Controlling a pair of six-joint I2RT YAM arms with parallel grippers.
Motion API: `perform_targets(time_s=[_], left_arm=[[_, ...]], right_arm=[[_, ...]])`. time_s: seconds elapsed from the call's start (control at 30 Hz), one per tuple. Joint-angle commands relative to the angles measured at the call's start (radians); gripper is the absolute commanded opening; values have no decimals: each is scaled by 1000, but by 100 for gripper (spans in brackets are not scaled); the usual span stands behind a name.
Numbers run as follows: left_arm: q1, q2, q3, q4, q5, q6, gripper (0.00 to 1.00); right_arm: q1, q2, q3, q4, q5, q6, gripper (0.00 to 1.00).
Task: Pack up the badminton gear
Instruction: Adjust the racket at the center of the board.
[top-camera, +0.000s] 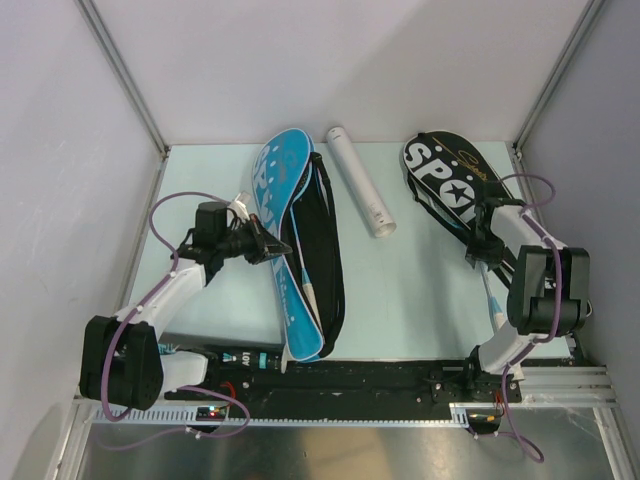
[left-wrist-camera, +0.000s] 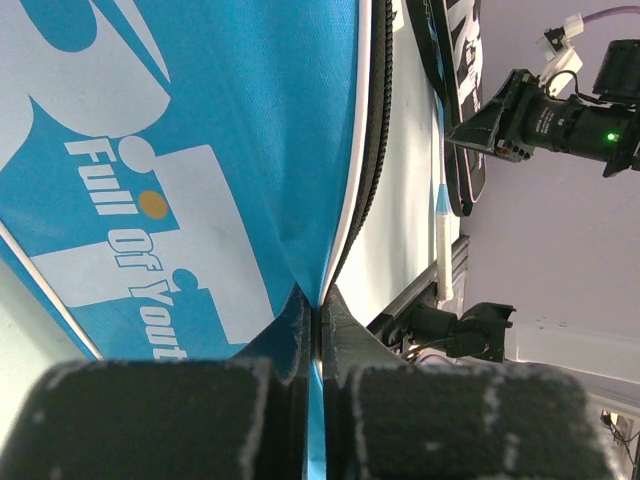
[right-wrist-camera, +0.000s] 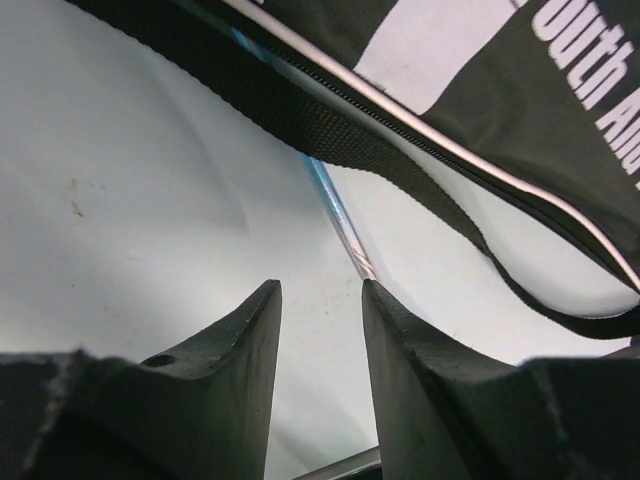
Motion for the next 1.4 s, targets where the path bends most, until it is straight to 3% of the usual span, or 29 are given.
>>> perform_targets(time_s=[0.0, 0.53, 0.67, 0.73, 0.8, 0.87, 1.07, 1.23, 1.37], left_arm=[[11, -37, 1, 58, 36, -6, 0], [18, -34, 0, 58, 42, -7, 0], [23, -34, -2, 58, 40, -6, 0], [29, -34, 0, 57, 41, -6, 0], [32, -31, 0, 58, 41, -6, 0], [37, -29, 0, 57, 40, -6, 0], [44, -28, 3, 58, 32, -4, 0], [48, -33, 5, 56, 20, 2, 0], [48, -34, 9, 52, -6, 8, 0]], right_arm=[[-19, -23, 14, 20, -6, -52, 43], [-64, 138, 12, 64, -82, -91, 41], [-53, 170, 11, 75, -112, -87, 32], [-56, 184, 14, 77, -151, -82, 20], [-57, 186, 27, 66, -250, -80, 5], [-53, 155, 39, 58, -386, -78, 1], [-61, -86, -10, 138, -829, 41, 0], [-97, -239, -121, 256, -999, 180, 0], [-113, -332, -182, 313, -1045, 259, 0]])
